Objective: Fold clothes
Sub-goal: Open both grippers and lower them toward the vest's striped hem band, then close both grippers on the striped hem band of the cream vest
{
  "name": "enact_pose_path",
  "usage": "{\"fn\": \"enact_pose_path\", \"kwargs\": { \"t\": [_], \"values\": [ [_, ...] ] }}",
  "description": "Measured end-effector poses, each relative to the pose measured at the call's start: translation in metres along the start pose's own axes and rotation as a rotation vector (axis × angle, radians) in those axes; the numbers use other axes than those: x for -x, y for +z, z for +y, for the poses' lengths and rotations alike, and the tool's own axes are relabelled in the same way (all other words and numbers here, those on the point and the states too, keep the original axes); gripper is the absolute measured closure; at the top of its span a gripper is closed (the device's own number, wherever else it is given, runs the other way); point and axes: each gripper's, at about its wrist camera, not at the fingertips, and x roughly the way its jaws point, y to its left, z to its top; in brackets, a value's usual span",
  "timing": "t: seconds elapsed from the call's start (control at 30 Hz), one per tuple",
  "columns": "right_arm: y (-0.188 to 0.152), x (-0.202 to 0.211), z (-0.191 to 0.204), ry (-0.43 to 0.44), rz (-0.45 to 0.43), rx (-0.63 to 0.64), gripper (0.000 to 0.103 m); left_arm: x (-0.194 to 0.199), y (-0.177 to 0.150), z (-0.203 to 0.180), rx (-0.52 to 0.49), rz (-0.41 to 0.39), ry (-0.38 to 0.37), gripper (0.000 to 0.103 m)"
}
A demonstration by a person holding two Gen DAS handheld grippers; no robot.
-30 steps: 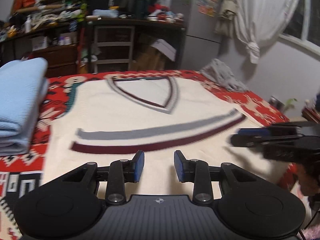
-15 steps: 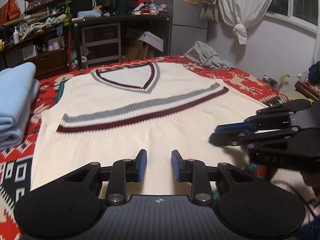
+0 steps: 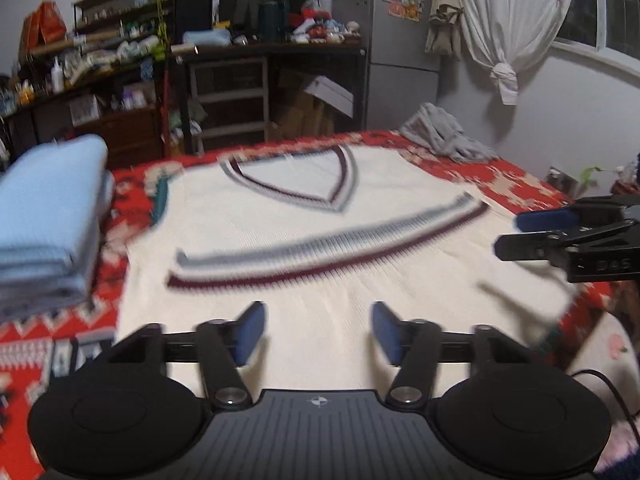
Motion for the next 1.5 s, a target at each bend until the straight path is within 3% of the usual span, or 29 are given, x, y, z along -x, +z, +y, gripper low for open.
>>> {"fn": "enact_pose_path", "kwargs": {
  "t": [0.07,0.1,0.3,0.4,0.5,0.83,1.17,1.27,1.43,1.5],
  "values": [
    [0.011,-0.009,-0.007,-0.014,-0.011,0.002,0.003,-0.008,0.01,0.004,-0.023,-0.029,0.021,0.018],
    [0.017,-0.015,-0.01,-0.02,-0.014,0.003,0.0,-0.013,0.015,0.006,-0.035,-0.041,0.029,0.015],
    [0.045,-0.07,-0.028,-0.038,0.02,0.007,0.0,-0.072,0.032,0.024,-0.021,0.001,0.025,0.012],
    [0.045,-0.103,-0.033,-0.064,0.05,0.025,0.0,-0.097,0.028,0.033,0.029,0.068,0.014,0.011],
    [0.037,-0.127,-0.037,-0.095,0.106,0.025,0.0,-0.101,0.027,0.04,0.068,0.08,-0.01,0.007],
    [0.033,-0.134,-0.039,-0.088,0.119,-0.011,0.0,-0.101,0.026,0.033,0.053,0.088,0.013,0.0],
    [0.04,-0.141,-0.035,-0.102,0.152,-0.019,0.0,-0.106,0.033,0.028,0.061,0.116,0.046,0.0],
    [0.051,-0.145,-0.039,-0.094,0.228,-0.04,0.0,-0.109,0.042,0.028,0.079,0.184,0.059,0.0],
    [0.085,-0.155,-0.054,-0.013,0.461,-0.116,0.0,-0.135,0.085,0.034,0.1,0.504,0.034,0.002],
    [0.104,-0.152,-0.057,-0.012,0.462,-0.137,0.0,-0.141,0.101,0.041,0.125,0.571,0.005,0.01]
  ]
}}
